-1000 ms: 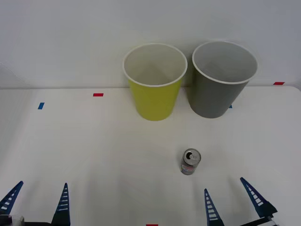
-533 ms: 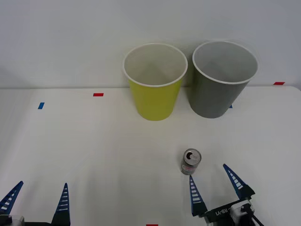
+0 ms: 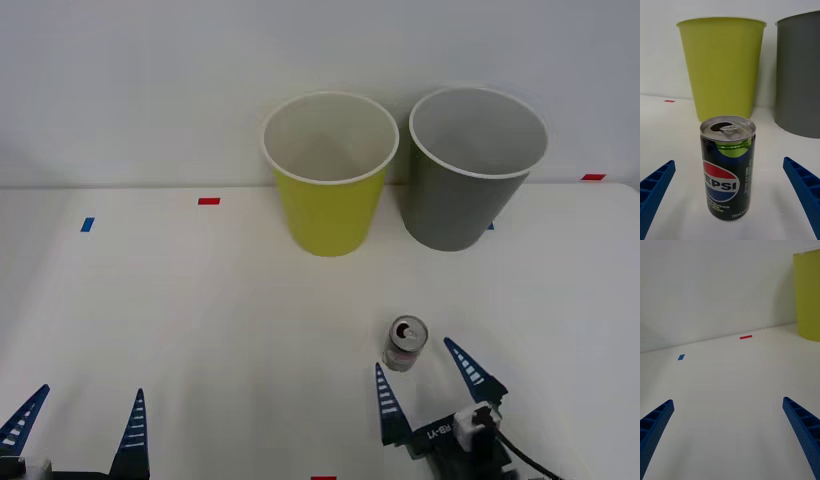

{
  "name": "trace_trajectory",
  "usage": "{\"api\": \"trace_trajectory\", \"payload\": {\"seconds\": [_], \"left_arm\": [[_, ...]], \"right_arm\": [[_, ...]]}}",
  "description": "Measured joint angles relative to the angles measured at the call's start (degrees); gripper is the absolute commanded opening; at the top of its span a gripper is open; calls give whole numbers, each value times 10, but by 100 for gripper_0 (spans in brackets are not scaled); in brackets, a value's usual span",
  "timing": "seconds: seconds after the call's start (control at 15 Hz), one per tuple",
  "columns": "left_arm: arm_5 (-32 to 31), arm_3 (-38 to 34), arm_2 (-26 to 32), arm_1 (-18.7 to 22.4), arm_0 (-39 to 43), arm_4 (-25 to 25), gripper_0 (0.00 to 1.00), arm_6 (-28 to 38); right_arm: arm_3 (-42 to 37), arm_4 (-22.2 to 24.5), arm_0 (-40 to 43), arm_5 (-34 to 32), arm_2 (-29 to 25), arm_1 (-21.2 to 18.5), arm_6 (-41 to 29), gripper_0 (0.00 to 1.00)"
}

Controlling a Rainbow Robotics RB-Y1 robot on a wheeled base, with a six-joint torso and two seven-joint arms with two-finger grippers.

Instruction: Put cans in the gray bin and PET bottles in the light green bin.

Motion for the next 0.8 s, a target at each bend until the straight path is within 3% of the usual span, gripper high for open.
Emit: {"api": "trace_trajectory", "payload": {"seconds": [0.8], "left_arm": [[0, 0, 0, 0, 0, 0, 100, 0]], "right_arm": [[0, -5, -50, 76, -23, 39, 5, 100]]}}
